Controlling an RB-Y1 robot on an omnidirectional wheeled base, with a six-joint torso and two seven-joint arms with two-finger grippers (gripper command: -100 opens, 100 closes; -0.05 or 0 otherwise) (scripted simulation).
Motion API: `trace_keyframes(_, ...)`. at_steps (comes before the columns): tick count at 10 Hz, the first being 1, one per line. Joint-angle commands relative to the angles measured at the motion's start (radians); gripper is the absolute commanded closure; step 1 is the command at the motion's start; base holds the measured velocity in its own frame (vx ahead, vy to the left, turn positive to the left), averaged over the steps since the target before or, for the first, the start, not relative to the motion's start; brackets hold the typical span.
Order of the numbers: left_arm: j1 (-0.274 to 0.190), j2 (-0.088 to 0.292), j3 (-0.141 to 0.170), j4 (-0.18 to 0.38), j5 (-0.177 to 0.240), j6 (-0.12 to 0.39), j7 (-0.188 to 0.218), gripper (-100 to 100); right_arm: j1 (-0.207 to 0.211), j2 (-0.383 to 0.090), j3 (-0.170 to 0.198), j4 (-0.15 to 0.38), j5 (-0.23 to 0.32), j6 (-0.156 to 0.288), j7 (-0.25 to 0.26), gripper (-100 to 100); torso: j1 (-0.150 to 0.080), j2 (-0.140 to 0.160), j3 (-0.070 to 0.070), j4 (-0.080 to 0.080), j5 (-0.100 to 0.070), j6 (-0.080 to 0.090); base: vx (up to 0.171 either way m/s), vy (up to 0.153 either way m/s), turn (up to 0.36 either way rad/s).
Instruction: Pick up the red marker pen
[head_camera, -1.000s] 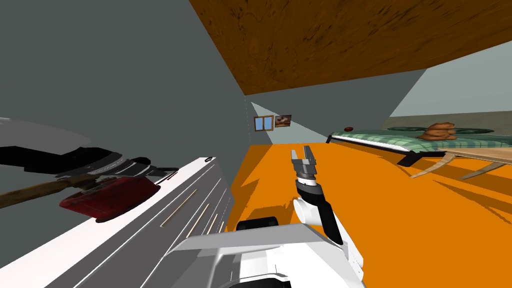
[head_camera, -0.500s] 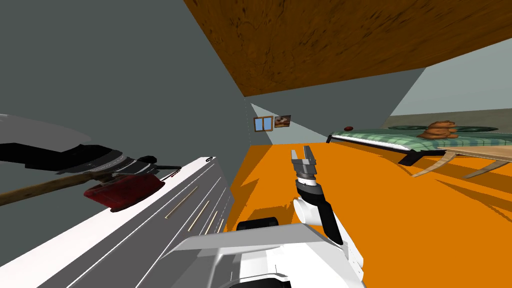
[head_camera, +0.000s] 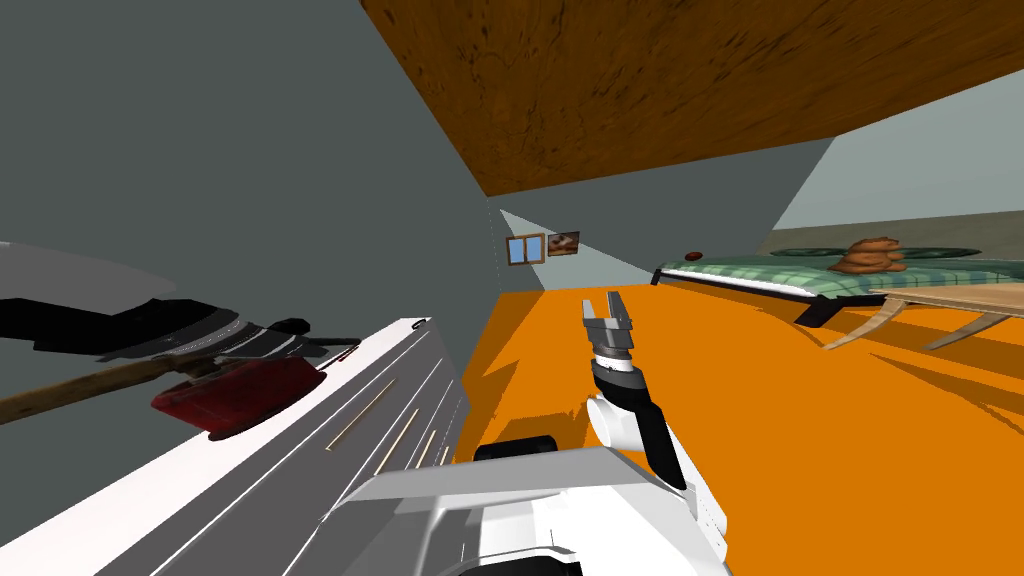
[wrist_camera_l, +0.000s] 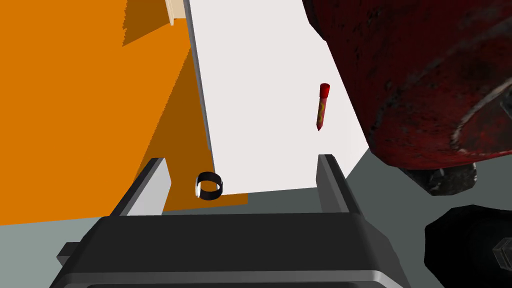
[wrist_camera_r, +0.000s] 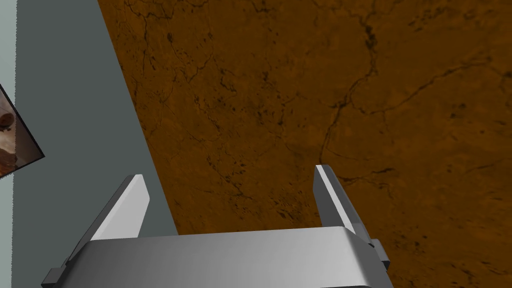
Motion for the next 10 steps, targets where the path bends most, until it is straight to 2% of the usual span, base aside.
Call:
trace_keyframes(1, 0.005, -0.013, -0.013, -0.028, -0.004, 0.005, 0.001, -100, 0.000, 0.000, 0.000, 0.000, 0.000, 0.000, 0.000, 0, 0.000, 0.000, 0.000, 0.000, 0.000, 0.000, 0.141, 0.159, -0.073)
trace_keyframes(2, 0.006, -0.007, -0.004, -0.017, -0.002, 0.003, 0.002, -100, 0.000, 0.000, 0.000, 0.000, 0.000, 0.000, 0.000, 0, 0.001, -0.002, -0.001, 0.000, 0.000, 0.000, 0.063, 0.069, -0.021)
trace_keyframes(3, 0.006, -0.007, -0.005, -0.019, -0.002, 0.004, 0.002, 0, 0.000, 0.000, 0.000, 0.000, 0.000, 0.000, 0.000, 0, -0.004, 0.001, 0.000, 0.000, 0.000, 0.000, 0.010, 0.012, -0.003)
trace_keyframes(4, -0.014, 0.013, -0.001, -0.003, 0.003, 0.007, 0.004, -100, 0.000, 0.000, 0.000, 0.000, 0.000, 0.000, 0.000, 0, -0.007, 0.004, 0.002, 0.001, -0.001, 0.000, -0.077, -0.109, 0.058)
trace_keyframes(6, -0.034, 0.032, 0.003, 0.013, 0.007, 0.010, 0.006, -100, 0.000, 0.001, 0.000, 0.000, 0.000, 0.000, 0.000, 0, -0.018, 0.013, 0.007, 0.003, -0.004, 0.000, -0.125, -0.147, 0.071)
trace_keyframes(7, -0.028, 0.023, 0.000, 0.019, 0.004, -0.002, 0.005, -100, 0.000, 0.001, 0.001, 0.000, 0.000, 0.000, 0.000, 0, -0.019, 0.015, 0.009, 0.004, -0.005, -0.001, -0.065, -0.068, 0.015)
trace_keyframes(8, -0.031, 0.024, -0.003, 0.019, 0.005, -0.002, 0.004, 100, 0.000, 0.000, 0.000, 0.000, 0.000, 0.000, 0.000, 0, -0.015, 0.013, 0.008, 0.003, -0.004, -0.001, -0.010, -0.013, 0.001)
trace_keyframes(10, -0.031, 0.024, -0.002, 0.019, 0.005, -0.002, 0.004, 100, 0.000, 0.000, 0.000, 0.000, 0.000, 0.000, 0.000, 0, -0.009, 0.008, 0.005, 0.002, -0.002, -0.001, -0.003, -0.003, 0.000)
